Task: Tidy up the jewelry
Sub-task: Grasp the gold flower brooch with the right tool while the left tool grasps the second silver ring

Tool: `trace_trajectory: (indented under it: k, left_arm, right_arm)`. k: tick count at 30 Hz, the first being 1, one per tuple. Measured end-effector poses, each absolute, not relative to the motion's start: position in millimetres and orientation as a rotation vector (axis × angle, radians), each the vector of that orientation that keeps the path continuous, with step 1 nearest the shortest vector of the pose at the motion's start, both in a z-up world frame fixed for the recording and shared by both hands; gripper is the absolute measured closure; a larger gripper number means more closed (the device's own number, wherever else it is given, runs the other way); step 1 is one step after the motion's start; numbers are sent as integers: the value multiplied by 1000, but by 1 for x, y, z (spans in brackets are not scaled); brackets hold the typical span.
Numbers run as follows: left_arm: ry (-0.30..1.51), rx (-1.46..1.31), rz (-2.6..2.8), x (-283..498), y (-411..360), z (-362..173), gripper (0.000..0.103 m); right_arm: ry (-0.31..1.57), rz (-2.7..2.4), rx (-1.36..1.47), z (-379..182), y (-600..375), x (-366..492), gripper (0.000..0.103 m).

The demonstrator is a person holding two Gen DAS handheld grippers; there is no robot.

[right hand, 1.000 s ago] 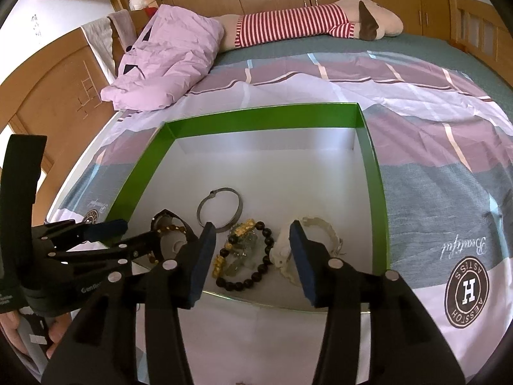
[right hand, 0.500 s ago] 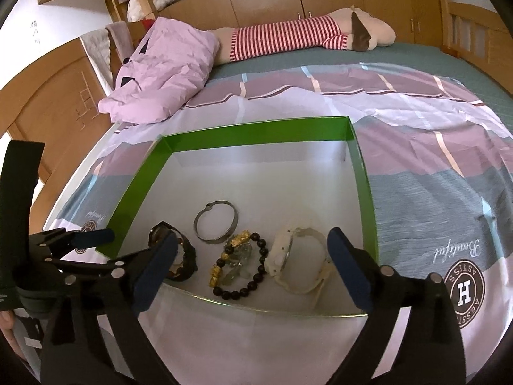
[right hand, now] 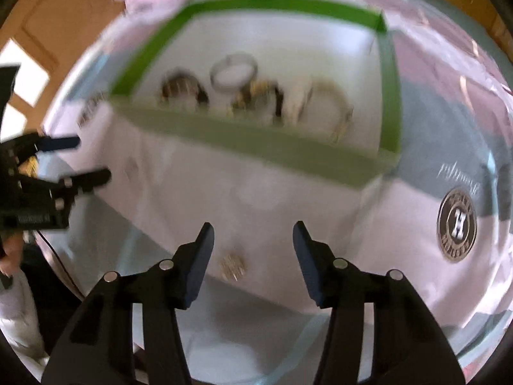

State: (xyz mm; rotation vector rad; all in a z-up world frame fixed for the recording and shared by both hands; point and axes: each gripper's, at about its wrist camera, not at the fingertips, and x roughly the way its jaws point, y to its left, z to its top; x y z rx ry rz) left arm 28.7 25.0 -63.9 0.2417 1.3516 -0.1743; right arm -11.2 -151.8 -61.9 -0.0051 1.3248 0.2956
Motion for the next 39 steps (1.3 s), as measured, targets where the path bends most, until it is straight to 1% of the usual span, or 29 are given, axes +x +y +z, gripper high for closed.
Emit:
trace_trajectory:
  k: [3,7,8,9,10,12,13,16,19,20,21,23,24,28,29,31,33,34,39]
  left_arm:
    - [1416,199,-165,34,26,-83,15]
    - [1445,144,-157,40,27,-93,15]
    - [1451,133,-154,41,28,-94,15]
    - [1454,127,-152,41,29,-95,15]
    - [1454,122,-150,41,30,-95,15]
    - [1443,124,-147,41,31,-94,15]
    - [1438,125,-147,41,32,-94,15]
    - [1416,132,-142,41,31,-93,15]
    - [1412,136,-147,42,26,-94,20]
    - [1421,135,-153,40,25,-96,26]
    - [1432,132,-160,40,23,-98,29]
    - [1461,125,-176,41,21,-104,43]
    - [1476,124,-179,41,21,-108,46]
    - [1467,120,-173,41,21,-112,46]
    - [1462,118,-171,40,20,-113,49]
    - [1447,103,-164,44,23,-111,58]
    - [1432,89,-162,50,26,-108,80]
    - [1430,79,-164,51,27,-108,85]
    - [1425,76,-171,64,38,-107,85]
  right_arm:
    - [1386,346,-77,-73,-138,-20,50]
    - [1409,395,-141,-79,-123,-25,50]
    - [1424,383,-155,-85,-121,-22,53]
    - [1438,371,-168,-90,-120,-21,59]
    - [1449,360,-172,-95,-119,-20,69]
    - [1439,344,-173,-98,-118,-18,75]
    - [1428,346,-172,-96,-118,-17,82]
    - [1416,341,-152,-95,-119,-13,82]
    - [1404,340,-145,-94,-118,-10,82]
    - [1403,340,-143,-94,-118,-10,82]
    - [1402,340,-141,-95,-118,-9,82]
    - [1396,341,-139,-95,-118,-7,82]
    - [1393,340,-137,-95,-117,-6,82]
    - [1381,339,-132,-95,-120,-11,82]
    - [1378,339,-133,-95,-119,-12,82]
    - [1372,337,-132,-94,-119,-15,82]
    - [1368,336,-135,-94,-124,-22,82]
    - [1367,335,-135,-93,-126,-25,82]
    - [1357,335,-126,-89,-134,-27,82]
